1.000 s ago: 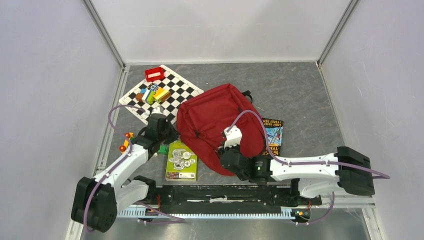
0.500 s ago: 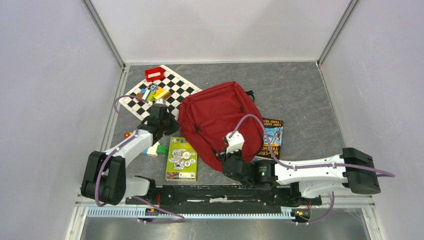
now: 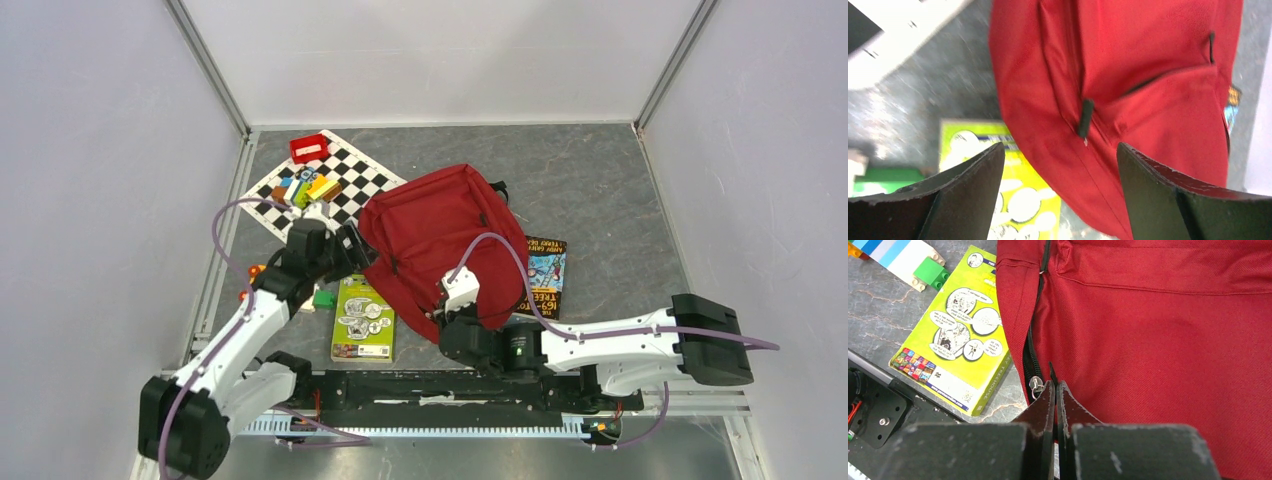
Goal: Pack the student bag
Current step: Unzip the student bag at the center of the board.
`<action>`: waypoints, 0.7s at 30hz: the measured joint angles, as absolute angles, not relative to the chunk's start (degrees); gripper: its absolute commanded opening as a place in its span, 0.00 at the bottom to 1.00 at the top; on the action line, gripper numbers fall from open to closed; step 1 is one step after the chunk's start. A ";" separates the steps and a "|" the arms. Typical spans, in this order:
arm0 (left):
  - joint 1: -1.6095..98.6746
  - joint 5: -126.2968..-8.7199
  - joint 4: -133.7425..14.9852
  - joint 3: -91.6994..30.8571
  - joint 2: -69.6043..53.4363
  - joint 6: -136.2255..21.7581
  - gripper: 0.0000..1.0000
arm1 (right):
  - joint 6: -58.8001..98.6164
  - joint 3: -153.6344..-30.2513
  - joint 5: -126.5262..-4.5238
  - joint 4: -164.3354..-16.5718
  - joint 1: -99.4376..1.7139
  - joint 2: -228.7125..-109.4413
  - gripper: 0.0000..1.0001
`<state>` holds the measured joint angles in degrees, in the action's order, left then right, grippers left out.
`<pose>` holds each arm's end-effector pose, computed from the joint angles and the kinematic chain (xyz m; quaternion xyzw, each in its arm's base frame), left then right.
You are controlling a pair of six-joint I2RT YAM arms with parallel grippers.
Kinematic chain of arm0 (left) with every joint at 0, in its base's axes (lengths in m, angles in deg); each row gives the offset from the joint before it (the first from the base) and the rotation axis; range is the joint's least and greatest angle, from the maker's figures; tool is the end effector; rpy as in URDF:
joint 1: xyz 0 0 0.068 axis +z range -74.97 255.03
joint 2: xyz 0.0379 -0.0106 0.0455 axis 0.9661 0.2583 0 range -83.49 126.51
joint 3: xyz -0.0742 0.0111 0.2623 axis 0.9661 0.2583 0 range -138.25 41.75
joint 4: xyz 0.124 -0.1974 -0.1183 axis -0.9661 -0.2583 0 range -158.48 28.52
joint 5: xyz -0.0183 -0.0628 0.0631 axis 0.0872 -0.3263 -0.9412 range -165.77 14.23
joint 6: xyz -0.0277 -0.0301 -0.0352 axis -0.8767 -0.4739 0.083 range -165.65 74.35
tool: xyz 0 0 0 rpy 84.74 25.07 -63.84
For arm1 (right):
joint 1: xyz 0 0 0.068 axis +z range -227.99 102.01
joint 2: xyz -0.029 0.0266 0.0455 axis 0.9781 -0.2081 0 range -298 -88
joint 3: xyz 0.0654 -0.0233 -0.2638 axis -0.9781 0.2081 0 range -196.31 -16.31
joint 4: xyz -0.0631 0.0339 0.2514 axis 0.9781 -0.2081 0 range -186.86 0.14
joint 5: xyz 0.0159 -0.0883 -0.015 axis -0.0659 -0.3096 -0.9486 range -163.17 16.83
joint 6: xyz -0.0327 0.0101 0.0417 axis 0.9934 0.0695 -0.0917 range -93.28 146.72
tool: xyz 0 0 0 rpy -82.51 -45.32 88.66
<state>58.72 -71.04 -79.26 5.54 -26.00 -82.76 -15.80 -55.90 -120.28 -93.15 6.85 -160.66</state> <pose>0.2038 -0.0627 0.2342 -0.1453 0.8904 -0.2264 0.3671 0.0493 0.2550 0.2238 -0.1271 0.8280 0.2126 0.5031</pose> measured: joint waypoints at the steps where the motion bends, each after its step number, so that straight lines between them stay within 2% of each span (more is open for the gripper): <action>1: 57.23 -70.64 -79.59 6.90 -27.92 -83.85 0.88 | -15.54 -55.90 -120.30 -92.89 6.91 -160.97 0.00; 8: 45.73 -69.51 -80.14 14.79 -34.98 -94.78 0.89 | -14.20 -55.82 -120.83 -90.31 8.12 -162.21 0.00; 14: 39.04 -70.08 -75.22 17.52 -33.16 -102.67 0.88 | -13.83 -55.77 -122.03 -89.74 9.34 -162.21 0.00; 18: 36.64 -71.19 -71.55 17.72 -30.19 -105.71 0.80 | -13.61 -55.36 -122.86 -89.48 10.08 -162.21 0.00; 21: 35.29 -71.61 -69.43 18.07 -28.68 -107.15 0.71 | -13.35 -55.29 -123.51 -89.45 10.46 -162.21 0.00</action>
